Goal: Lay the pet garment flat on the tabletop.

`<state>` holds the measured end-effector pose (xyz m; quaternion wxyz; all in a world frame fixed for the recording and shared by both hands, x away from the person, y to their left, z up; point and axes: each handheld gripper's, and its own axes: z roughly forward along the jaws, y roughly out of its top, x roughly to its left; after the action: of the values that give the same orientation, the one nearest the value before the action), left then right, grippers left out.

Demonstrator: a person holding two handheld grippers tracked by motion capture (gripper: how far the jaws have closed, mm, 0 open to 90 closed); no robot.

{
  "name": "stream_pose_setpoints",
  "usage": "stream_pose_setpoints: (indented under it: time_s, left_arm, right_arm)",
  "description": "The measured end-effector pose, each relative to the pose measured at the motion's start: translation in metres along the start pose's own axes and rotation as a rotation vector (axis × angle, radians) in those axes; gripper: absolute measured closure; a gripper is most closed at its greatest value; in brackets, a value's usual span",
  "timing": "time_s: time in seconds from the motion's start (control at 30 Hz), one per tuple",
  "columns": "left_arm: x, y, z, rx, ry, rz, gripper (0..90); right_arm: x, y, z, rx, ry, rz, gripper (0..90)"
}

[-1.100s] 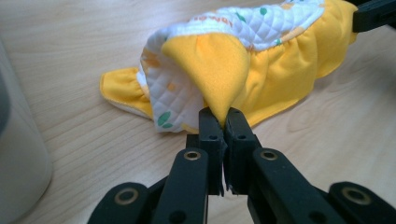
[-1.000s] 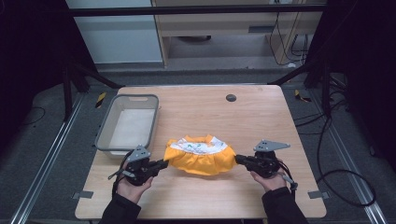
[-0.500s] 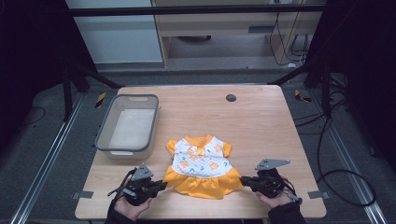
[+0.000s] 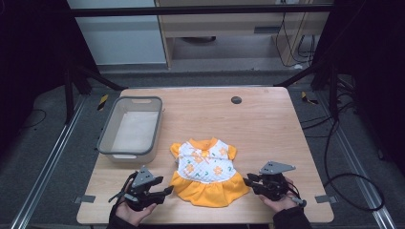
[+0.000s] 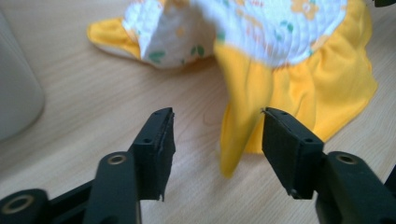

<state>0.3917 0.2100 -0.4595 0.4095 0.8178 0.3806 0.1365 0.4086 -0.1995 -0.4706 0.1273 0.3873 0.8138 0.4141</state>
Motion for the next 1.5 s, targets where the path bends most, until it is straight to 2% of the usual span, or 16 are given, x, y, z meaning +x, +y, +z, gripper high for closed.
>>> stream_pose_setpoints:
  time_s: [0.07,0.1,0.13,0.3,0.33,0.4,0.5,0.67,0.8,0.87,0.93,1.03,1.1,1.2,1.27,1.5]
  left_arm:
    - [0.000,0.003,-0.003,-0.025,0.005,-0.003,40.5]
    - [0.000,0.003,-0.003,-0.025,0.005,-0.003,40.0]
    - [0.002,0.006,-0.004,-0.043,0.011,-0.007,39.8]
    - [0.009,0.019,-0.005,-0.071,0.048,0.007,39.6]
    - [0.013,0.026,-0.005,-0.087,0.063,0.009,39.6]
    - [0.016,0.031,-0.004,-0.099,0.073,0.010,40.0]
    - [0.026,0.051,0.002,-0.133,0.095,0.002,40.3]
    - [0.037,0.075,0.020,-0.137,0.105,0.004,41.4]
    - [0.041,0.087,0.041,-0.106,0.128,0.026,42.6]
    - [0.045,0.091,0.052,-0.071,0.140,0.037,43.2]
    - [0.049,0.094,0.065,-0.046,0.153,0.033,43.7]
    - [0.052,0.096,0.083,0.004,0.166,0.022,43.3]
    - [0.054,0.095,0.093,0.027,0.161,0.008,43.4]
    - [0.056,0.092,0.107,0.078,0.175,0.025,44.1]
    - [0.057,0.089,0.114,0.105,0.174,0.015,44.1]
    - [0.062,0.077,0.126,0.127,0.164,-0.018,47.2]
  right_arm:
    - [-0.001,0.002,-0.004,-0.036,0.000,0.008,69.0]
    - [-0.001,0.002,-0.004,-0.036,0.000,0.008,69.0]
    - [-0.002,0.006,-0.006,-0.069,-0.011,0.010,66.2]
    - [-0.006,0.015,-0.007,-0.111,-0.032,0.013,60.9]
    - [-0.008,0.021,-0.008,-0.140,-0.046,0.009,59.7]
    - [-0.009,0.023,-0.007,-0.145,-0.046,0.009,58.7]
    - [-0.015,0.035,-0.004,-0.167,-0.055,0.015,56.4]
    - [-0.024,0.053,0.008,-0.204,-0.087,0.040,54.9]
    - [-0.029,0.063,0.023,-0.187,-0.100,0.036,53.0]
    - [-0.032,0.068,0.030,-0.179,-0.102,0.037,52.3]
    - [-0.036,0.073,0.039,-0.177,-0.104,0.037,52.1]
    - [-0.041,0.076,0.055,-0.142,-0.111,0.039,52.5]
    - [-0.044,0.075,0.067,-0.112,-0.123,0.043,53.3]
    - [-0.048,0.072,0.082,-0.065,-0.130,0.048,53.7]
    - [-0.050,0.069,0.091,-0.036,-0.134,0.049,53.3]
    - [-0.050,0.059,0.110,0.031,-0.132,0.028,52.6]
